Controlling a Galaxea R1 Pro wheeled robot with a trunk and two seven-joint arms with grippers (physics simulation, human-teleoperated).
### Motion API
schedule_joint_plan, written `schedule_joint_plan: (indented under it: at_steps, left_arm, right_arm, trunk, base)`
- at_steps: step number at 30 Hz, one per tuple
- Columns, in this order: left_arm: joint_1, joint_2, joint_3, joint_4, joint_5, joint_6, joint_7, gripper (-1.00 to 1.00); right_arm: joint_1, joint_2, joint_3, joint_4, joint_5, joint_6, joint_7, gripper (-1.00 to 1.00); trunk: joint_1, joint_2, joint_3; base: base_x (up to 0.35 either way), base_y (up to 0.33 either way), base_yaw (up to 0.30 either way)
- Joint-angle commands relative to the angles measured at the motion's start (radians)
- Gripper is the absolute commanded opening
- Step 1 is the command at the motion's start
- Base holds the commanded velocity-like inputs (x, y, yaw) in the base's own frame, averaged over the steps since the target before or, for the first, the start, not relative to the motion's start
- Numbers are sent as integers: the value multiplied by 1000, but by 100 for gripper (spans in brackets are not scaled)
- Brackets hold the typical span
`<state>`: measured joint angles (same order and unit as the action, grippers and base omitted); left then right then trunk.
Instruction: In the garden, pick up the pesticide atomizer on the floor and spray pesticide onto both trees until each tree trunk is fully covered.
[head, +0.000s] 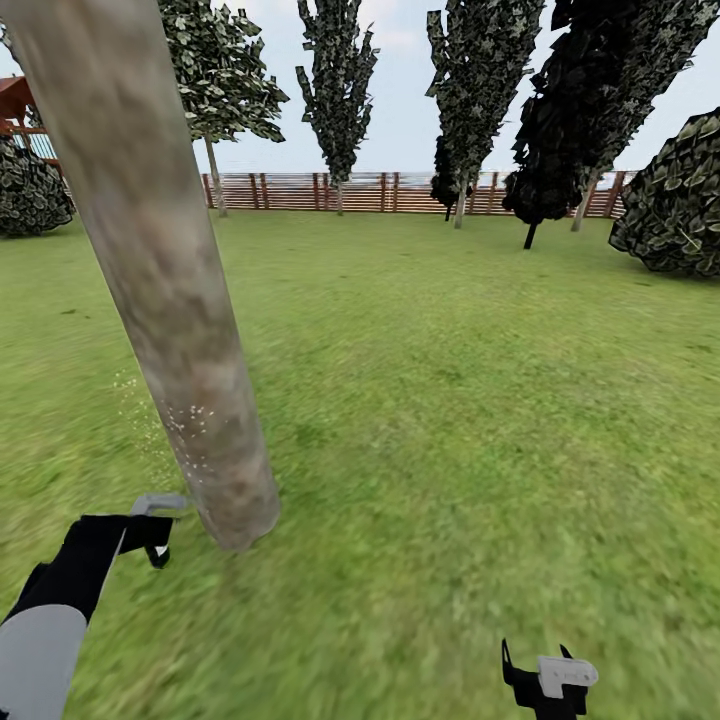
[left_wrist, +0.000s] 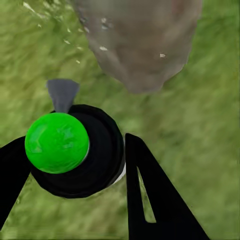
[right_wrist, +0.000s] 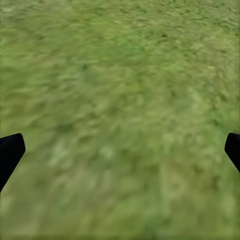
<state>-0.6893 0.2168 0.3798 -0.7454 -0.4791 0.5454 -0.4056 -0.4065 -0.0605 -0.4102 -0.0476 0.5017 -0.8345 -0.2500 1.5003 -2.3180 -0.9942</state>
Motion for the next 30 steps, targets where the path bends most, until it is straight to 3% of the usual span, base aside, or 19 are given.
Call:
schedule_joint_plan:
  at_steps: [1,6,8,11,12,15,22,30]
  left_arm:
    - [7,6,2,4,4,-26,0,-100]
    - [20,-27,2,77,11,-68,1,-100]
    - [20,-44,4,130,10,-152,5,-100]
    - [20,-48,6,154,13,-199,43,-100]
    - [21,-42,45,189,53,-215,117,-100]
    - [21,-38,84,243,71,-257,147,-100]
    - [21,-39,90,305,77,-284,222,-100]
    - [21,-50,88,295,76,-300,229,-100]
  right_arm:
    - [0,0,0,0,0,0,0,100]
    - [0,1,1,0,0,0,0,100]
    - [0,2,1,0,0,0,0,100]
    - [0,2,1,0,1,0,0,100]
    - [0,1,1,0,1,0,1,100]
    - [0,1,1,0,1,0,0,100]
    - [0,0,1,0,1,0,0,100]
    - [0,1,1,0,1,0,0,100]
  trunk:
    - [0,0,0]
    - [0,0,0]
    - [0,0,0]
    - [0,0,0]
    - [0,0,0]
    - [0,0,0]
    - [0,0,0]
    - [0,0,0]
  base:
    - [0,0,0]
    - [0,0,0]
    - [0,0,0]
    - [0,0,0]
    - [0,0,0]
    - [0,0,0]
    - [0,0,0]
    - [57,-162,0]
